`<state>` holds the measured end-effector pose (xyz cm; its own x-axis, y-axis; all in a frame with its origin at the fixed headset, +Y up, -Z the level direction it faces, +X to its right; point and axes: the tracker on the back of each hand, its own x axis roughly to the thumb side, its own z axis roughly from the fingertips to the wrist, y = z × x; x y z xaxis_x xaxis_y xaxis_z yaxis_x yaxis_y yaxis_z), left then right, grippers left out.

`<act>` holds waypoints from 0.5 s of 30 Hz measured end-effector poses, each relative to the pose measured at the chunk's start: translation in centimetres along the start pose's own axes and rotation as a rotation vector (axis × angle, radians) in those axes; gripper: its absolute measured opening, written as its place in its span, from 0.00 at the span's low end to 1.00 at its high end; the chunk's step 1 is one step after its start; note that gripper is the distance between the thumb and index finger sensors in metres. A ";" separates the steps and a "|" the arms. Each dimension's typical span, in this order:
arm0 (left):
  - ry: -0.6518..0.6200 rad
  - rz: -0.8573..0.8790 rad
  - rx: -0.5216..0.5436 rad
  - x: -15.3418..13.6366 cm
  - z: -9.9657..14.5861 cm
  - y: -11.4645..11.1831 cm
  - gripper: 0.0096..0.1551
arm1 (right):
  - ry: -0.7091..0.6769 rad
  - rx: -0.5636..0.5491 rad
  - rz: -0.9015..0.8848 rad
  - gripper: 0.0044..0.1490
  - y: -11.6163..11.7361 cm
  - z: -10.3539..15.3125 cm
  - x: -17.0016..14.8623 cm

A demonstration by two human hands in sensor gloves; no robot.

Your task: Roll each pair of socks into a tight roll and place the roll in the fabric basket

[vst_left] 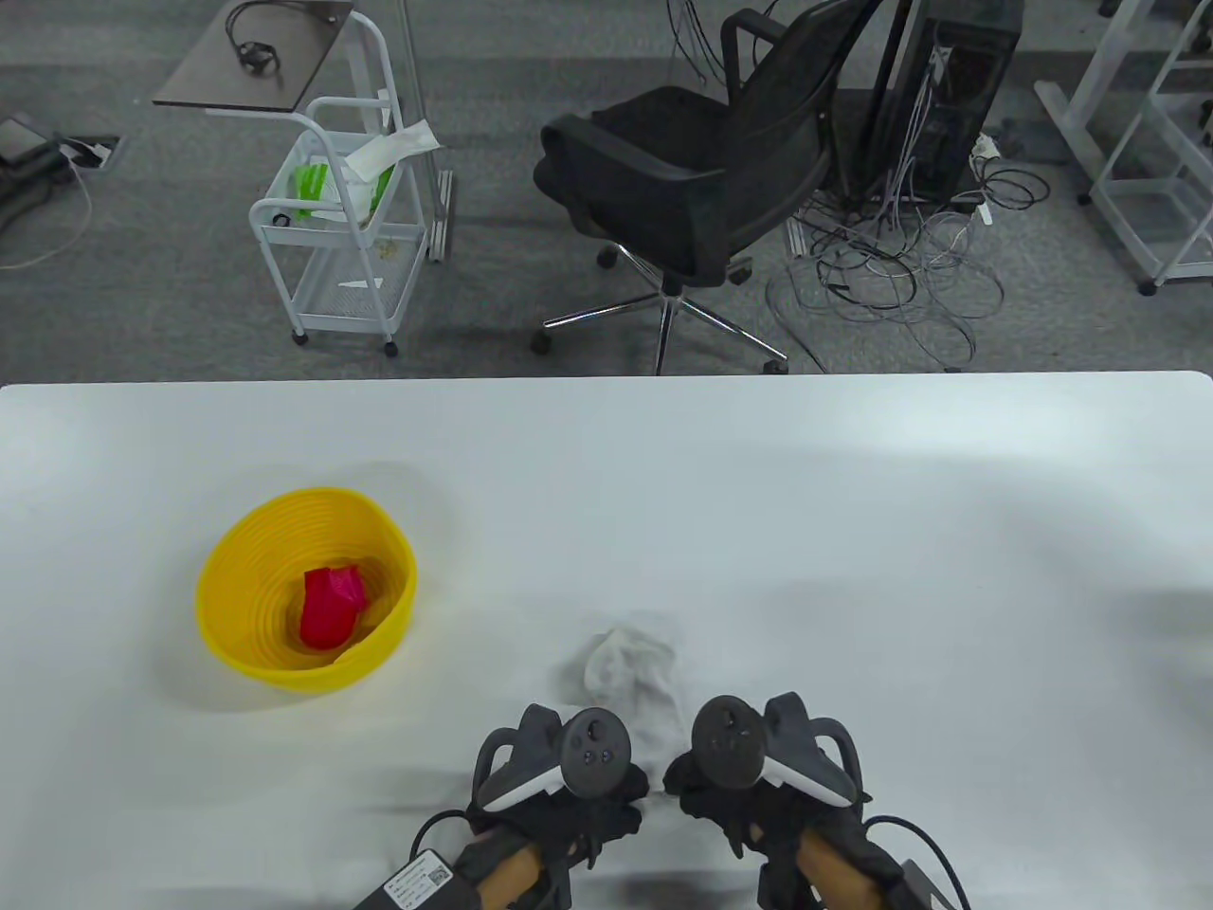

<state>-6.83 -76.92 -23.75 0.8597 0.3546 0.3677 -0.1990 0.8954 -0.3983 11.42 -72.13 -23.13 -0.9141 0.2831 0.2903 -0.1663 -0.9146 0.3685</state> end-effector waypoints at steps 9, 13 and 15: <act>-0.009 -0.012 0.033 0.1 0.0 0.0 0.22 | 0.012 0.072 0.167 0.27 2.2 -0.6 1.4; -0.011 -0.004 0.027 0.1 0.0 0.0 0.22 | 0.025 0.075 0.217 0.31 3.1 -0.9 1.7; -0.013 0.015 0.020 -0.1 0.1 0.1 0.24 | 0.025 0.049 0.221 0.32 3.4 -1.0 1.9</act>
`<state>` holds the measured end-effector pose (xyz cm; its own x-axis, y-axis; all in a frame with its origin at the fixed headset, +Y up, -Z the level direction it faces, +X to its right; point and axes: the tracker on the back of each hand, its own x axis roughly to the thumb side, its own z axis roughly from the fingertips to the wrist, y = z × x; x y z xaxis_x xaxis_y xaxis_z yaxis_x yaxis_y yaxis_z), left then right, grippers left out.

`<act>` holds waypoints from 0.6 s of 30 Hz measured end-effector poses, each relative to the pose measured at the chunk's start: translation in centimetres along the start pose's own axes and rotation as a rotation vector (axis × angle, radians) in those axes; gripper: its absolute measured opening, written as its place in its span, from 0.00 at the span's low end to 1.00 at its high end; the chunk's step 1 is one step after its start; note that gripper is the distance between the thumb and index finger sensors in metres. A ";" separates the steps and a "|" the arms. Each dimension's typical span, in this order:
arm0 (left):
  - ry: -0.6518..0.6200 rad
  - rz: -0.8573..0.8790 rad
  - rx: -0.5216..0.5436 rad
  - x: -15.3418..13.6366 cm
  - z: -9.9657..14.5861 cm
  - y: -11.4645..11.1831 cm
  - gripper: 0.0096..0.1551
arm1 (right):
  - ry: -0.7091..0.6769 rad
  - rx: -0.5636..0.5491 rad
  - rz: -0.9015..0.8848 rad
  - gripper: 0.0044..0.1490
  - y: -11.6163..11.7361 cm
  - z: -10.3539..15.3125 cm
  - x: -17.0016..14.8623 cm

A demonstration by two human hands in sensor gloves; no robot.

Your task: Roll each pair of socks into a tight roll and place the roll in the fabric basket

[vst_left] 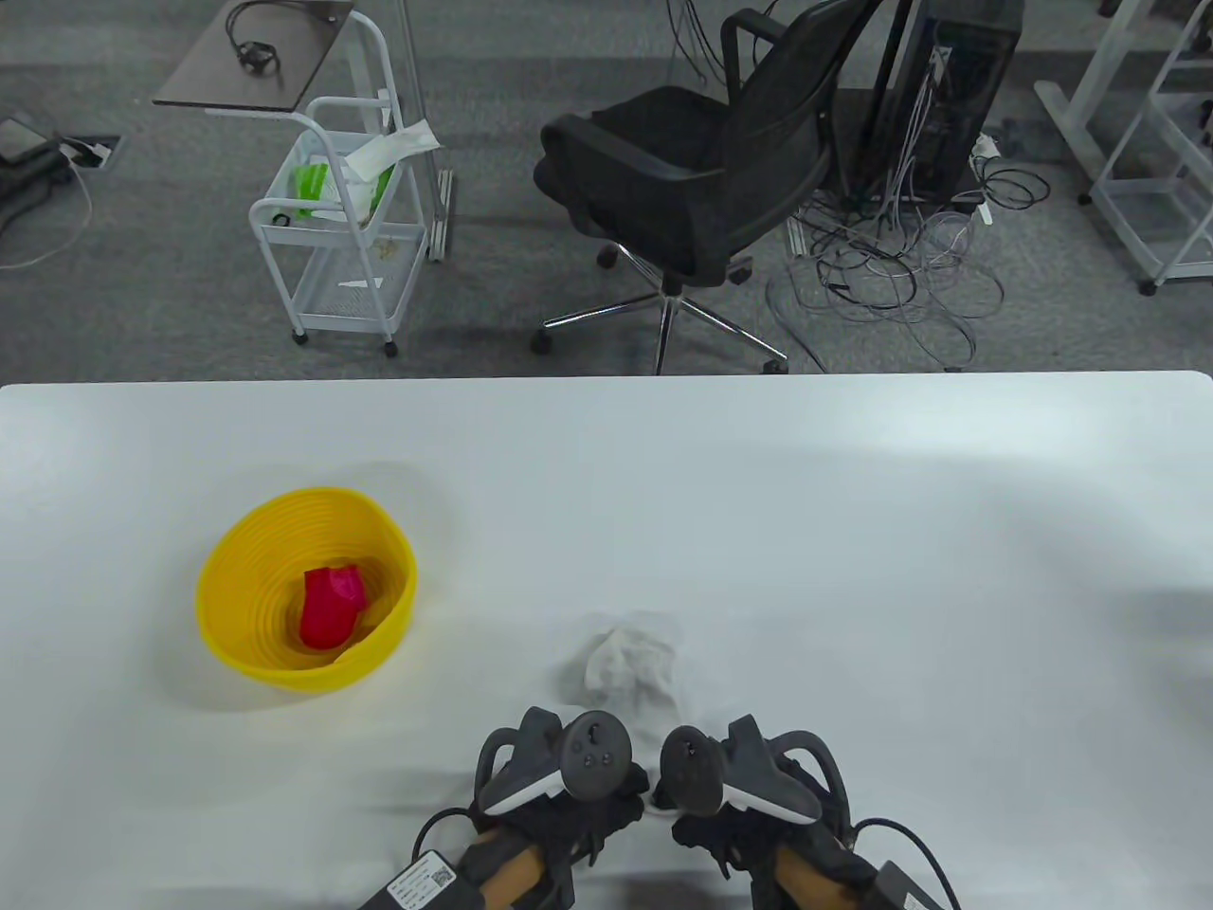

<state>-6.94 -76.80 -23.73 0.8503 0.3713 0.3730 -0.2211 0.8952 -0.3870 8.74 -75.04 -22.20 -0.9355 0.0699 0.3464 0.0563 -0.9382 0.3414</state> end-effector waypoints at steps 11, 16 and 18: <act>-0.012 0.026 -0.005 -0.3 0.6 0.7 0.27 | 0.058 -0.036 -0.048 0.25 0.2 -0.8 0.4; -0.009 -0.040 0.007 0.2 0.2 0.1 0.29 | 0.073 -0.007 -0.082 0.24 0.0 -1.1 0.2; -0.012 -0.062 0.038 0.4 0.2 0.0 0.28 | 0.082 -0.001 -0.101 0.24 -0.1 -1.3 0.1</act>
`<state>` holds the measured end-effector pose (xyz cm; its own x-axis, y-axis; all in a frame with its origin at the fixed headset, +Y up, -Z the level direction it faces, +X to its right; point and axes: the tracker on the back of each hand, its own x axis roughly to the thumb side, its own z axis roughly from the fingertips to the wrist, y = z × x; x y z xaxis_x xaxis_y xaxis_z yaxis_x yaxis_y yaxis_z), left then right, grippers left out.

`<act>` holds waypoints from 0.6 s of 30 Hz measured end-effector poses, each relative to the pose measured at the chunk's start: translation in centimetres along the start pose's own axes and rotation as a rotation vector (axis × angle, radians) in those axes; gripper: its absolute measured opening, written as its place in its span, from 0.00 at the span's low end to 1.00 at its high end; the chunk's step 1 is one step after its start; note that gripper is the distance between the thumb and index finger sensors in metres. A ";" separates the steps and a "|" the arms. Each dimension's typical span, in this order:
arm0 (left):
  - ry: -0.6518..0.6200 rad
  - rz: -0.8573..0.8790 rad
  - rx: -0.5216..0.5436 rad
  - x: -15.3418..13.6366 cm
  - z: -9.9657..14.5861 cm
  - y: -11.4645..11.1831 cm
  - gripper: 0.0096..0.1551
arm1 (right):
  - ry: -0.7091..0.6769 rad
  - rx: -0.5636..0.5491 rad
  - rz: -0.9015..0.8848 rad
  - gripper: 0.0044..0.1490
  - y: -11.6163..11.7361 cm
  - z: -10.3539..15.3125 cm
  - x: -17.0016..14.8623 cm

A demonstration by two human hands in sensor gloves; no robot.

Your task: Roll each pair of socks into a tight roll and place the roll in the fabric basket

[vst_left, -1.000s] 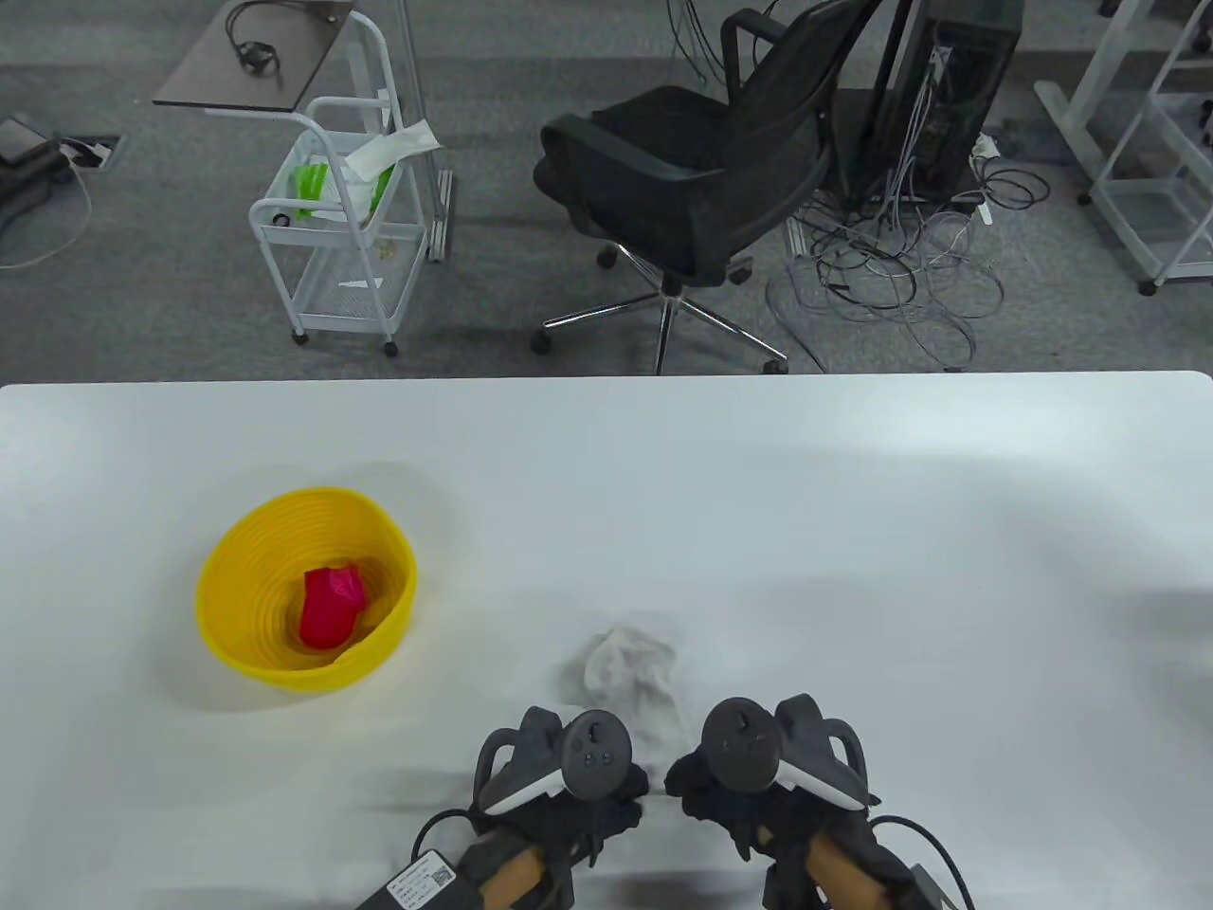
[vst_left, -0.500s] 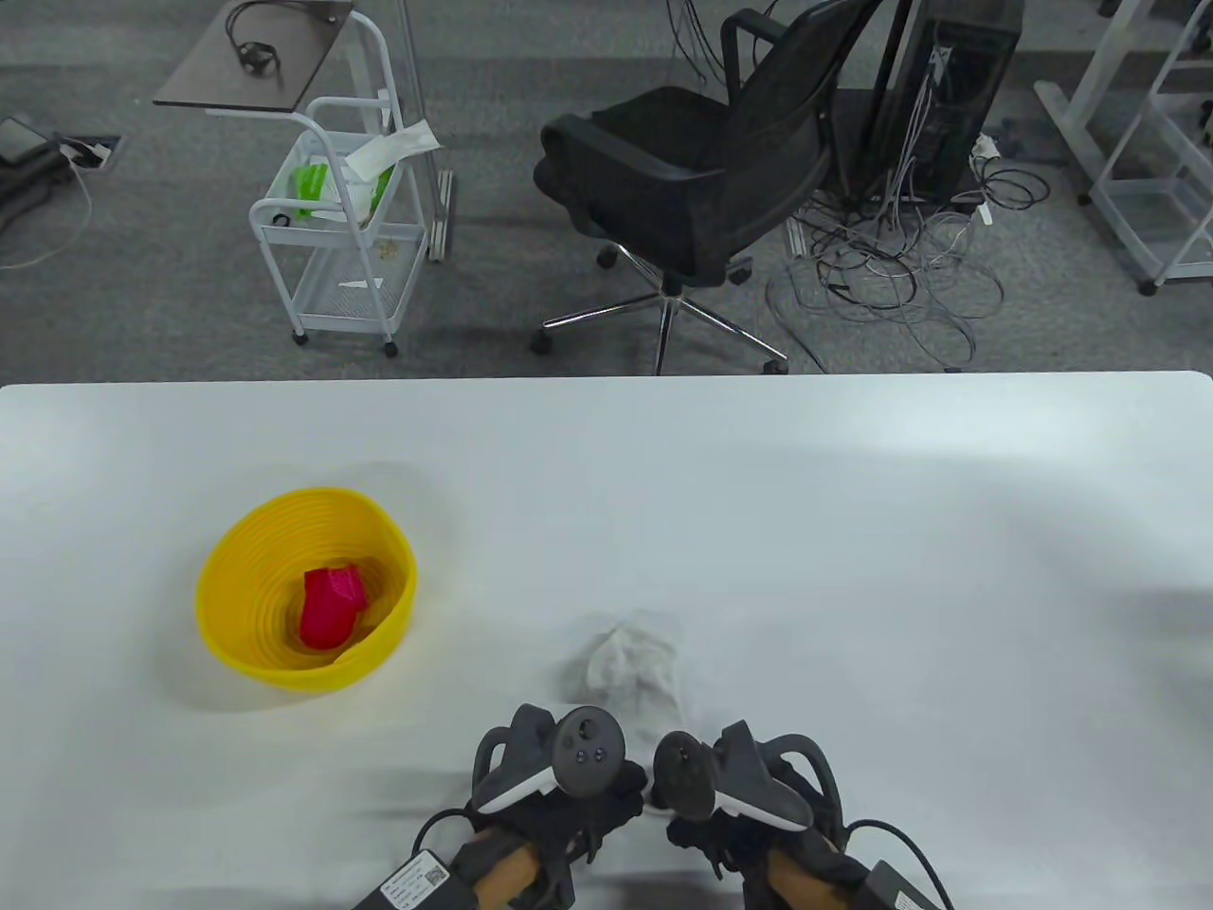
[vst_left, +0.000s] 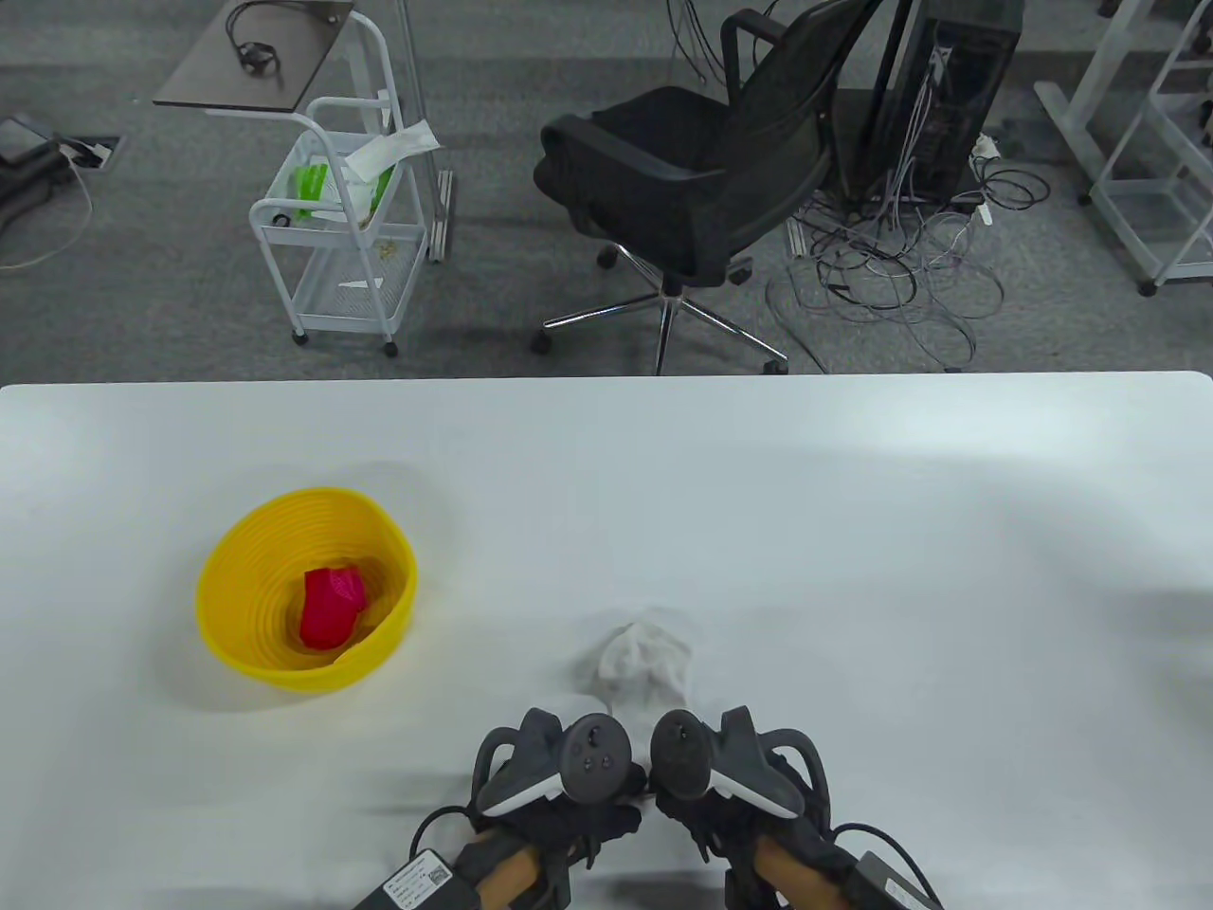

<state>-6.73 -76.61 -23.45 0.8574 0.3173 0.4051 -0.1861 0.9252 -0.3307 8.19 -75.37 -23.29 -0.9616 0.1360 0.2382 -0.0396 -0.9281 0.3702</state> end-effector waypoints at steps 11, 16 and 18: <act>0.013 0.048 -0.006 -0.3 -0.3 -0.2 0.21 | -0.020 -0.127 -0.102 0.24 -2.2 0.9 -0.6; 0.043 0.111 -0.023 -0.8 -0.5 -0.3 0.20 | -0.108 -0.084 -0.019 0.23 -2.2 2.1 0.2; 0.048 0.113 -0.026 -0.8 -0.5 -0.3 0.20 | -0.101 -0.064 0.036 0.24 -1.5 2.0 0.5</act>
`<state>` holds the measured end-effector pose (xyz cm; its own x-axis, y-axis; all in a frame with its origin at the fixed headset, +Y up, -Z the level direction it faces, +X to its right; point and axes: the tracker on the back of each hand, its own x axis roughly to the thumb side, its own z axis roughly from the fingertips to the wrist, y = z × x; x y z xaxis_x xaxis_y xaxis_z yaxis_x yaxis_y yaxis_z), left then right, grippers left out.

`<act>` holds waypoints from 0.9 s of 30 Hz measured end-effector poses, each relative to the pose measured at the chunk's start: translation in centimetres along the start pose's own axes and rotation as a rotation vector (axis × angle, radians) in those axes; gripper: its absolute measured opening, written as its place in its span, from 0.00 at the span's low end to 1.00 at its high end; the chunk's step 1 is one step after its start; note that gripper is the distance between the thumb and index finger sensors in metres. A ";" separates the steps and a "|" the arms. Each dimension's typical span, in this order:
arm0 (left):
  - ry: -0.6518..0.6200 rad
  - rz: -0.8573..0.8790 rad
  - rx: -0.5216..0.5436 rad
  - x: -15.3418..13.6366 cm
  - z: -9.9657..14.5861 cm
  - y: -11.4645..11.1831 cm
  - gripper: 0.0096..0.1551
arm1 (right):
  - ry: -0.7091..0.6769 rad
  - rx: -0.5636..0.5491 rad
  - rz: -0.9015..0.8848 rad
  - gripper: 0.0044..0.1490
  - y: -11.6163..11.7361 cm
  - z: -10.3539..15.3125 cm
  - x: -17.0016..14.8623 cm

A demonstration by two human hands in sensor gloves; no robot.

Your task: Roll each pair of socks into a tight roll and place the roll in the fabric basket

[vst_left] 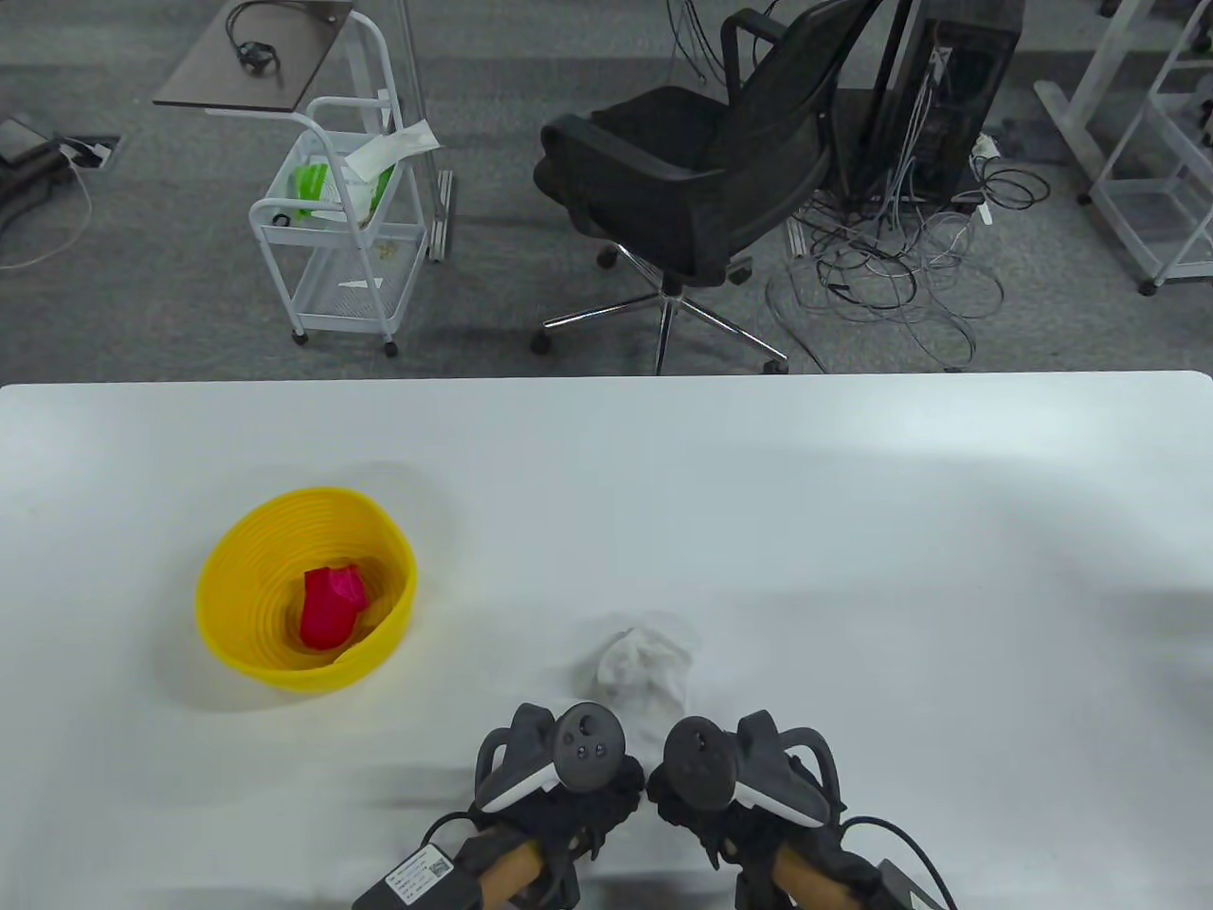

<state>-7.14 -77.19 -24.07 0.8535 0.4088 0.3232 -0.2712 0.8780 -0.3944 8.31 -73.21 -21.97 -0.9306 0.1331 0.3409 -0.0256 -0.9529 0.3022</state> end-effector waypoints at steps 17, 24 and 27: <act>0.022 0.027 0.059 -0.6 0.9 2.2 0.25 | 0.086 -0.036 0.084 0.30 2.2 -1.4 0.4; 0.013 -0.082 0.019 0.0 0.6 0.9 0.30 | 0.101 -0.037 0.070 0.24 2.2 -1.6 0.3; 0.015 -0.126 0.056 0.3 0.5 0.6 0.28 | 0.109 -0.032 0.066 0.24 2.0 -1.8 0.3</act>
<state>-7.21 -76.44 -23.77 0.8885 0.2915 0.3543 -0.1857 0.9346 -0.3032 7.29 -75.56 -22.85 -0.9647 0.0409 0.2602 0.0271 -0.9672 0.2527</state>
